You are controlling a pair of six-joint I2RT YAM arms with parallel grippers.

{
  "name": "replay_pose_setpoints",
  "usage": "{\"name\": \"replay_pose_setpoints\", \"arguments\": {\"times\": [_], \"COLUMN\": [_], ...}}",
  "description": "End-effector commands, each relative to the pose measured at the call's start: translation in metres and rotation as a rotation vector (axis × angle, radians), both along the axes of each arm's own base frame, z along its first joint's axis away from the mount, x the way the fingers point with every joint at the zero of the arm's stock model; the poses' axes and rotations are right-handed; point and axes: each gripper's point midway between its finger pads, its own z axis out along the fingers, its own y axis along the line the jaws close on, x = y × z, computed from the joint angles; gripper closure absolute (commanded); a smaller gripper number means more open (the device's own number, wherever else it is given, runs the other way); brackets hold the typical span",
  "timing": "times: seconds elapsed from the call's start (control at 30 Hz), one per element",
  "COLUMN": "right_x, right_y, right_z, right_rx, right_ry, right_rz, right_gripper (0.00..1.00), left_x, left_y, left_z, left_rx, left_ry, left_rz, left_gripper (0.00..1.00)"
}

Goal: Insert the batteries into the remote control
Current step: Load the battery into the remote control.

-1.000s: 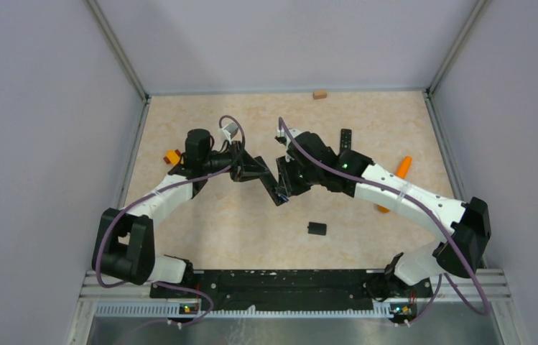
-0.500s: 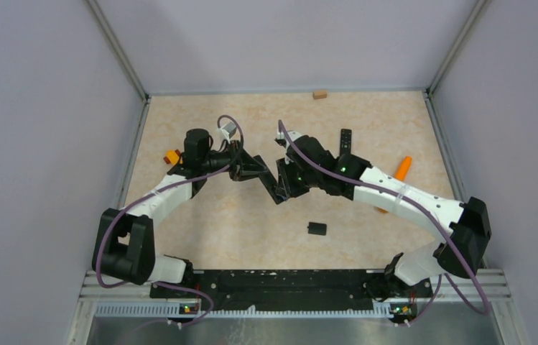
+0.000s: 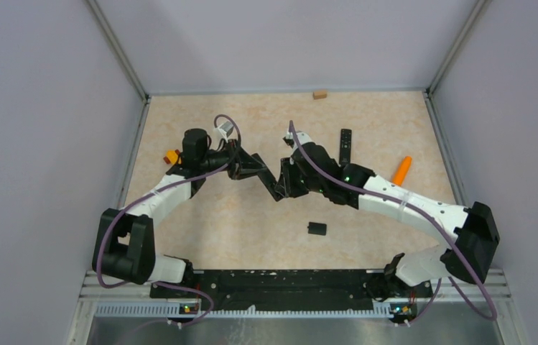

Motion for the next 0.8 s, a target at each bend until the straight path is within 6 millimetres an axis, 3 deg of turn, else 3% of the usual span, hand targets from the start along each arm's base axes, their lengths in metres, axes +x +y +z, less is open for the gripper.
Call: {"name": "replay_pose_setpoints", "arguments": {"times": [0.0,0.4,0.63,0.77], "right_x": [0.014,0.005,-0.001,-0.005], "right_y": [0.005,0.003,-0.007,-0.013], "right_z": [0.022,0.046,0.063,0.063], "right_rx": [0.114,0.201,0.268,0.332], "right_ry": [-0.091,-0.082,-0.086,-0.054], "right_rz": [-0.064,-0.067,-0.106,-0.155], "right_gripper": [0.76,0.62,0.37,0.30], "left_x": [-0.014,-0.004,-0.001,0.001], "left_y": [-0.004,0.000,0.003,0.006], "left_z": [0.025,0.016,0.013,0.013], "left_rx": [-0.068,-0.059,-0.057,-0.061], "left_ry": [-0.041,0.001,0.011,0.016], "left_rz": [-0.075,-0.055,-0.043,-0.033], "left_gripper": [1.00,1.00,1.00,1.00]}}
